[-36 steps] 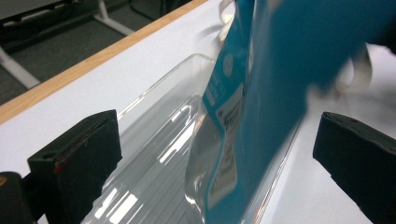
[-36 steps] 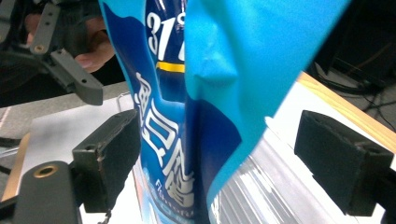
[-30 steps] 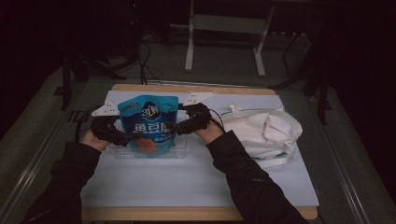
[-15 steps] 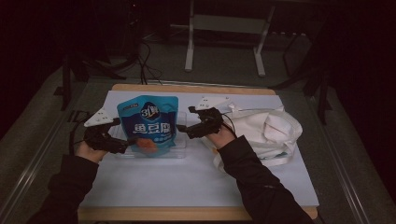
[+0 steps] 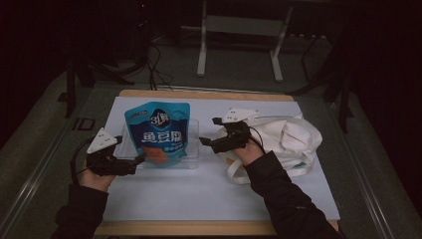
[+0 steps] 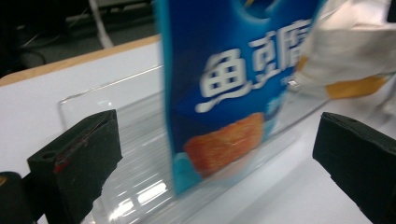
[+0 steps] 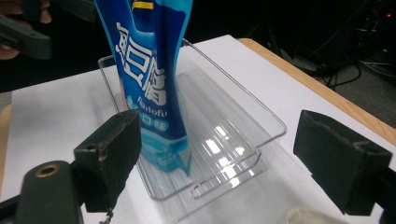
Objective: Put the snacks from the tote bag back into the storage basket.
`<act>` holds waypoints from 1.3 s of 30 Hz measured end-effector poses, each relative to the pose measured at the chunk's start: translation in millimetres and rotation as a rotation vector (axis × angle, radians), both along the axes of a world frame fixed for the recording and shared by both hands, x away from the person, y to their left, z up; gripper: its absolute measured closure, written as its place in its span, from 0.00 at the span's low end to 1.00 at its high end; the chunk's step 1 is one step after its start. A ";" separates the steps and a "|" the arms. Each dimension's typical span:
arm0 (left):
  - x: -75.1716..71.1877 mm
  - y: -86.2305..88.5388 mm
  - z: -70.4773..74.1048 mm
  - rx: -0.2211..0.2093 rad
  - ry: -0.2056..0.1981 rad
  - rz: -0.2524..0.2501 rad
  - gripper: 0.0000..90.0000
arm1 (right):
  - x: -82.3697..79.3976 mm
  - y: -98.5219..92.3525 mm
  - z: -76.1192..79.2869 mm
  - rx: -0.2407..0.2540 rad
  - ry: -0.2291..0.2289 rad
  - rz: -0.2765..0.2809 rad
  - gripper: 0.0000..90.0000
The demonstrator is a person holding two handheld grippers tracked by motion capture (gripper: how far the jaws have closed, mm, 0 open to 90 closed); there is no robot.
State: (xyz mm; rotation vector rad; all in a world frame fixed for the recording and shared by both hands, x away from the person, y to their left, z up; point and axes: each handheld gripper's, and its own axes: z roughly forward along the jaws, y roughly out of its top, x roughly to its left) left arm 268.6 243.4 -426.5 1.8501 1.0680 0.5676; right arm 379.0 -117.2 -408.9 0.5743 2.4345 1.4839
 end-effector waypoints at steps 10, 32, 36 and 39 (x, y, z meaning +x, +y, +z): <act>-34.2 -29.5 -7.5 0.011 -0.001 -0.027 0.01 | -14.6 -18.3 -4.0 0.000 -0.001 -0.007 0.16; -31.6 -101.0 -19.9 0.005 0.010 -0.310 0.01 | -54.6 -76.4 -18.3 0.021 -0.034 -0.090 0.17; -27.8 -111.8 -21.2 0.008 0.008 -0.339 0.01 | -64.3 -88.2 -19.1 0.014 -0.045 -0.109 0.16; -23.4 -122.6 -23.0 -0.001 0.003 -0.359 0.01 | -68.6 -94.2 -19.3 0.024 -0.043 -0.118 0.16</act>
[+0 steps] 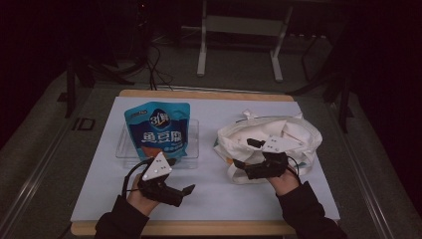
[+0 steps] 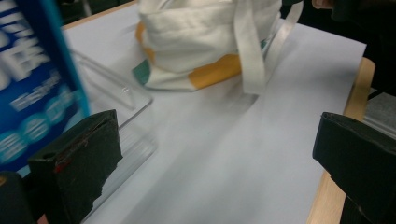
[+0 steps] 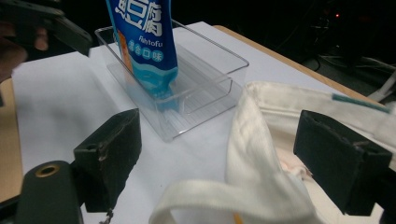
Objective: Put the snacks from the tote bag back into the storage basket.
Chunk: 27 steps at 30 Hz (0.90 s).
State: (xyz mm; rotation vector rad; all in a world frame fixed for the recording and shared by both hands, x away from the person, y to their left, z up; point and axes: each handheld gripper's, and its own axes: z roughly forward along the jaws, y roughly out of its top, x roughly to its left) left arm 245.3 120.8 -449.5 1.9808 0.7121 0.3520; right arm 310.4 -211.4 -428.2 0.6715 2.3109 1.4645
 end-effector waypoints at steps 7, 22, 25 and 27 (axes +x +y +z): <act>11.6 -25.4 -6.0 -0.008 0.001 -0.077 0.01 | -10.3 -22.5 -1.8 0.009 -0.012 -0.054 0.16; 8.3 -33.7 -24.2 -0.048 -0.016 -0.210 0.01 | -31.7 -49.1 -11.0 0.004 -0.069 -0.141 0.16; 7.8 -34.9 -27.4 -0.032 -0.017 -0.210 0.01 | -31.6 -50.8 -12.4 0.005 -0.069 -0.146 0.16; 7.8 -34.6 -27.7 -0.034 -0.023 -0.204 0.01 | -31.4 -51.7 -12.4 0.010 -0.071 -0.155 0.16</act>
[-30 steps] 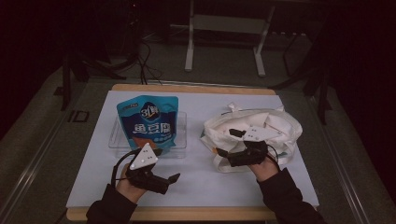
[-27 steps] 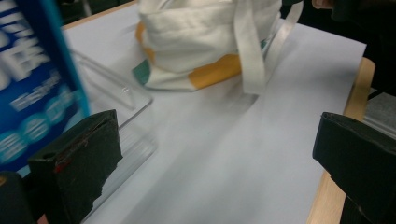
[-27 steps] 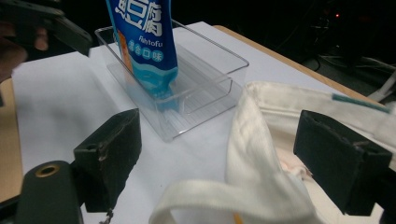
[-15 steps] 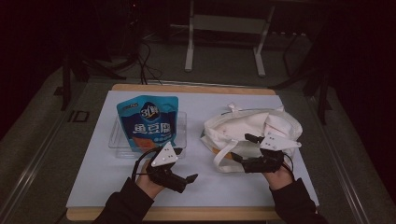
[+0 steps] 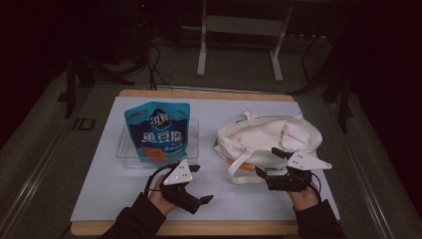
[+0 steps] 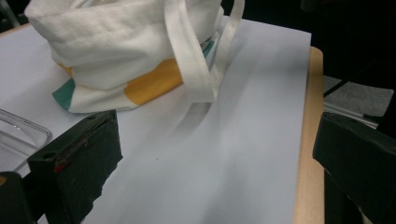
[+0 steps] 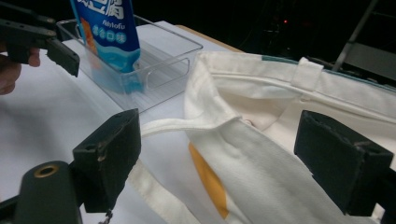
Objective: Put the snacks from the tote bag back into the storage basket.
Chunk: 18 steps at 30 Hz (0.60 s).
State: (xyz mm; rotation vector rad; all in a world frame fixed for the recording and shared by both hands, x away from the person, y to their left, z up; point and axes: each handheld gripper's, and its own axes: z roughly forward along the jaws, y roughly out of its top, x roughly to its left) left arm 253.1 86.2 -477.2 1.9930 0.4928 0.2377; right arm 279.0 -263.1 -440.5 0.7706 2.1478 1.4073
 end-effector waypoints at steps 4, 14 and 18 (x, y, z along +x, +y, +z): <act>0.5 1.5 -0.4 -0.004 -0.004 0.011 0.01 | 0.6 -3.1 -0.4 0.023 -0.008 -0.013 0.16; -1.1 7.3 0.5 -0.007 -0.032 0.035 0.01 | 1.0 -6.6 0.1 0.034 -0.022 -0.027 0.16; -2.3 8.1 -0.5 0.005 -0.044 0.025 0.01 | 2.2 -6.3 -2.9 0.022 -0.023 -0.028 0.16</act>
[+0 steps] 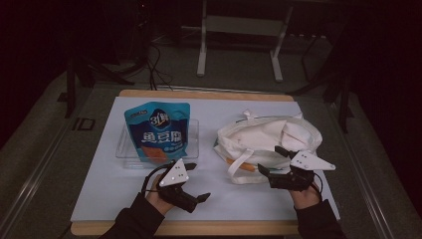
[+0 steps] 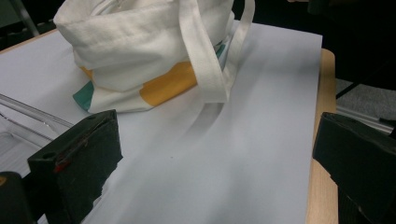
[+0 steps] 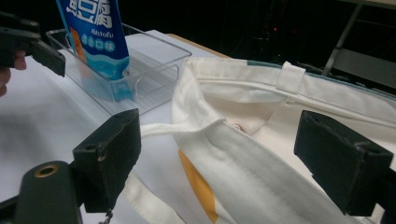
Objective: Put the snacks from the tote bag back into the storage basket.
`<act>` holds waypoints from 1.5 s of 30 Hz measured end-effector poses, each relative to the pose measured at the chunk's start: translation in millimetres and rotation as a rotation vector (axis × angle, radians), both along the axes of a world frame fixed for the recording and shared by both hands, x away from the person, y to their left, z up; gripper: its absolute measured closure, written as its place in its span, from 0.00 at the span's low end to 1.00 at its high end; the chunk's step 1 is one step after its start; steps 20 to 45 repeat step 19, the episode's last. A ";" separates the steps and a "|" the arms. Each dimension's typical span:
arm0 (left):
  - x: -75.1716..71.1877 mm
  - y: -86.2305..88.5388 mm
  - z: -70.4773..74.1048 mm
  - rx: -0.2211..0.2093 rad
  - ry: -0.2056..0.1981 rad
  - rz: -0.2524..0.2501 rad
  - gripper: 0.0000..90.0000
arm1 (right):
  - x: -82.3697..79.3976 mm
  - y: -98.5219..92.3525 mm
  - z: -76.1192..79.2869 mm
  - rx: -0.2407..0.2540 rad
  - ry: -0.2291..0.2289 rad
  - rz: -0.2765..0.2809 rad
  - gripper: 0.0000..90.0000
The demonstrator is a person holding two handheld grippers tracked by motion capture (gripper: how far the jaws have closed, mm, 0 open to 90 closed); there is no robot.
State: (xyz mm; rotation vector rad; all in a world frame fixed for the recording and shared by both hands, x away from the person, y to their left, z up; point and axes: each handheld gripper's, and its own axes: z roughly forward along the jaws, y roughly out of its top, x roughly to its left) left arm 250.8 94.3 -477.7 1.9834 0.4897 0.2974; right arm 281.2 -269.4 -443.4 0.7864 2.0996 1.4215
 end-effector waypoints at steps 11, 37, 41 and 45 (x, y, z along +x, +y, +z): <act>-3.0 -1.1 -2.5 0.024 -0.015 -0.002 0.01 | 1.5 -0.2 -2.6 -0.006 0.001 0.004 0.16; -2.4 0.1 -3.4 0.019 -0.011 0.004 0.01 | 2.5 -0.5 -3.0 0.006 0.016 0.011 0.16; -2.4 0.1 -3.4 0.019 -0.011 0.004 0.01 | 2.5 -0.5 -3.0 0.006 0.016 0.011 0.16; -2.4 0.1 -3.4 0.019 -0.011 0.004 0.01 | 2.5 -0.5 -3.0 0.006 0.016 0.011 0.16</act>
